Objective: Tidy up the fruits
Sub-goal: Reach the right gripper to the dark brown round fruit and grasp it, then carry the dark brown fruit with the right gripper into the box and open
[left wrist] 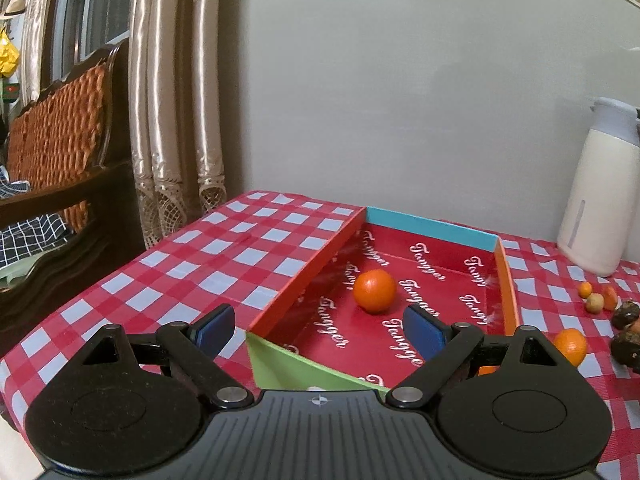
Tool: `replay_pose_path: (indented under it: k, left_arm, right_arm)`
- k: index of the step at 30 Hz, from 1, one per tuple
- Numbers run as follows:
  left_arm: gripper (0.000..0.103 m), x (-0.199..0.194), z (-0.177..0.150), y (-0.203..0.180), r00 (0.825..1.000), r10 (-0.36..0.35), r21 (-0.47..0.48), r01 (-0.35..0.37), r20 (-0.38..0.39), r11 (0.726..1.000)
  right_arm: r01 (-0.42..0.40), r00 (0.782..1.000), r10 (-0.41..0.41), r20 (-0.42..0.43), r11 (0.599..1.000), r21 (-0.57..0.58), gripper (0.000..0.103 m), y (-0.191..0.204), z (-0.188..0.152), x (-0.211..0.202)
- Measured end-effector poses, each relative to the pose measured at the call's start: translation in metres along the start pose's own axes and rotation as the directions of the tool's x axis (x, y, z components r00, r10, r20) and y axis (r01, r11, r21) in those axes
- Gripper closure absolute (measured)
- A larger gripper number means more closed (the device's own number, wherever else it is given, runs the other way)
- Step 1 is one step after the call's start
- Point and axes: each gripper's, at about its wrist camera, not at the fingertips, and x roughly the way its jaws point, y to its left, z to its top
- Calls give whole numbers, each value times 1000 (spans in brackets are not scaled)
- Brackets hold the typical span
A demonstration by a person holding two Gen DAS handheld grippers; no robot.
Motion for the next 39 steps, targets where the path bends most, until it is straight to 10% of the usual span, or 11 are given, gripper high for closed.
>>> replay_pose_path:
  k: [21, 39]
  left_arm:
    - [13, 14, -3, 37, 998, 44, -77, -47, -48, 996]
    - [13, 11, -5, 64, 997, 66, -96, -70, -46, 993]
  right_arm:
    - [20, 1000, -20, 7, 999, -33, 59, 3, 6, 5]
    - [-183, 980, 189, 66, 978, -98, 59, 74, 22, -35]
